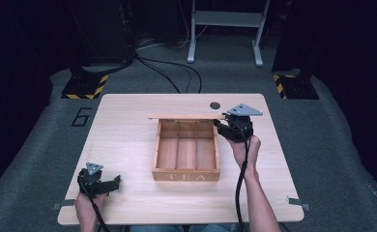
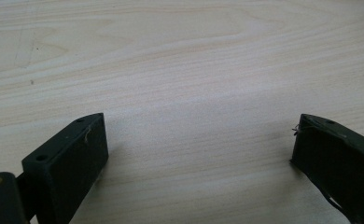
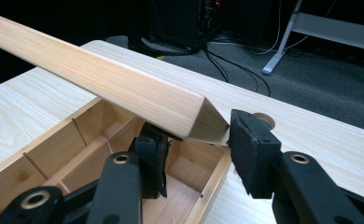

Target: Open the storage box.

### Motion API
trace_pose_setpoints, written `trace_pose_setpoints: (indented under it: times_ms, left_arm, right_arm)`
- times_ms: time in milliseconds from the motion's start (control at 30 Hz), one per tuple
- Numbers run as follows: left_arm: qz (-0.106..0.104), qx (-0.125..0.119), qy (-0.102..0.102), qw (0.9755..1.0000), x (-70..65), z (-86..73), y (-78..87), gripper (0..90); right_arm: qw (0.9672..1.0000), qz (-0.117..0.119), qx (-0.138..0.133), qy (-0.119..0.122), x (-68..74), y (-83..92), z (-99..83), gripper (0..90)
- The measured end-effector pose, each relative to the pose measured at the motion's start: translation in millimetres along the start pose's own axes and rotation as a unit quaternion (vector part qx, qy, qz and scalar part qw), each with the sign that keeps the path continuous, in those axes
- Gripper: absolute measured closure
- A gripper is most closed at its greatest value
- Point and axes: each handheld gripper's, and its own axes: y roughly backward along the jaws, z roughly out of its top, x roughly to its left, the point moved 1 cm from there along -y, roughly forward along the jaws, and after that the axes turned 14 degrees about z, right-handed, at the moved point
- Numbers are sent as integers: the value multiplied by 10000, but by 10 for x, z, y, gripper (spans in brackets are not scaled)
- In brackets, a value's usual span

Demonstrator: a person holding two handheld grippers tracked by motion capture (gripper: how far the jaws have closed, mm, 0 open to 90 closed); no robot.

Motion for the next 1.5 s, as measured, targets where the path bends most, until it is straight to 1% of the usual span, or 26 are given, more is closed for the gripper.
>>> trace_pose_setpoints:
  times_ms: [1133,1500]
  left_arm:
    - [1,0,1,10000,0,0,0,33]
    - [1,1,0,10000,0,0,0,33]
  right_arm:
    - [10000,-5,25,13,3,2,-1,577]
    - [10000,-22,35,36,26,9,-26,574]
